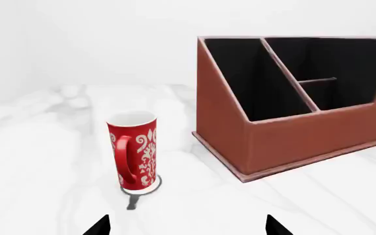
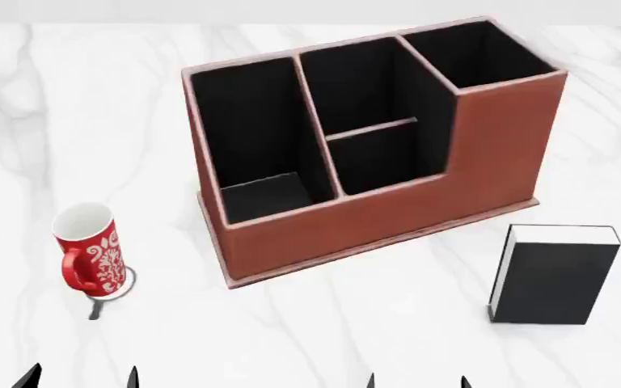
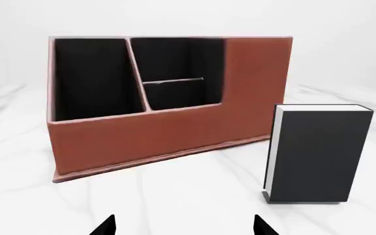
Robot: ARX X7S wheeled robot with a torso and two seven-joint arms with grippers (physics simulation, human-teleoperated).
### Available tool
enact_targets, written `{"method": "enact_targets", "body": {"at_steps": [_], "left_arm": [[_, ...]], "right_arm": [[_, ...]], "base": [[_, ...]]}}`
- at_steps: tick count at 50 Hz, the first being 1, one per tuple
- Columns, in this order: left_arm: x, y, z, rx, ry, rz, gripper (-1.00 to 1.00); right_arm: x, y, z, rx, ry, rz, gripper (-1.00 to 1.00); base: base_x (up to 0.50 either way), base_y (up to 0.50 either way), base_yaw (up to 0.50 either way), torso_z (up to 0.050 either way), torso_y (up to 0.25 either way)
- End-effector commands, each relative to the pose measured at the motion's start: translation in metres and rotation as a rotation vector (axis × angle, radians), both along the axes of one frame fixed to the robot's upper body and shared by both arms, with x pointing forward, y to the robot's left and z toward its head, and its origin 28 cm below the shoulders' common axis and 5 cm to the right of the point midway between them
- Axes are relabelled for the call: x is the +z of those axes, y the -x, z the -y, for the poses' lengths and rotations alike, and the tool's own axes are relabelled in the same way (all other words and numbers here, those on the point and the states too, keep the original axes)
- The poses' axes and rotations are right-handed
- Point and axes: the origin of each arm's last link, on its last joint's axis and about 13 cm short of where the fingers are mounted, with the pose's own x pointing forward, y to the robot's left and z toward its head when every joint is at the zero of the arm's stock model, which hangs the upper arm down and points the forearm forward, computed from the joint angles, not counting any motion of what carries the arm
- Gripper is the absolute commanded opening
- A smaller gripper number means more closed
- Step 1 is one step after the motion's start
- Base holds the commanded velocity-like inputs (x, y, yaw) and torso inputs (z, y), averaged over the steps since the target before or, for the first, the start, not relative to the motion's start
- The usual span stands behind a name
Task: Pick up the book and place it in the back compartment of the caddy.
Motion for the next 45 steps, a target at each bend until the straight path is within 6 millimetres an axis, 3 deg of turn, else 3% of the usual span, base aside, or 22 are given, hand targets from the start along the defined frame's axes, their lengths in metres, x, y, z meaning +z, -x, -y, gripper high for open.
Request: {"method": "enact_targets", "body": {"at_steps": [1,29,45], "left_arm": [[0.000,0.000,-0.002,0.001,0.009,0.006,1.00],[0.011,0.013,-0.004,0.061,-0.029,0.186,1.00],[0.017,0.024,-0.004,0.075,-0.042,0.347,1.00]], "right_arm": [[0.000,0.000,0.000,0.003,-0.001,0.004,1.00],[0.008,0.014,0.000,-0.036,0.006,0.097,1.00],[0.023,0.032,0.005,-0.115,-0.060,0.283,1.00]], "base": [[0.00,0.00,0.00,0.000,0.000],[0.00,0.00,0.00,0.000,0.000],[0.00,0.00,0.00,0.000,0.000]]}}
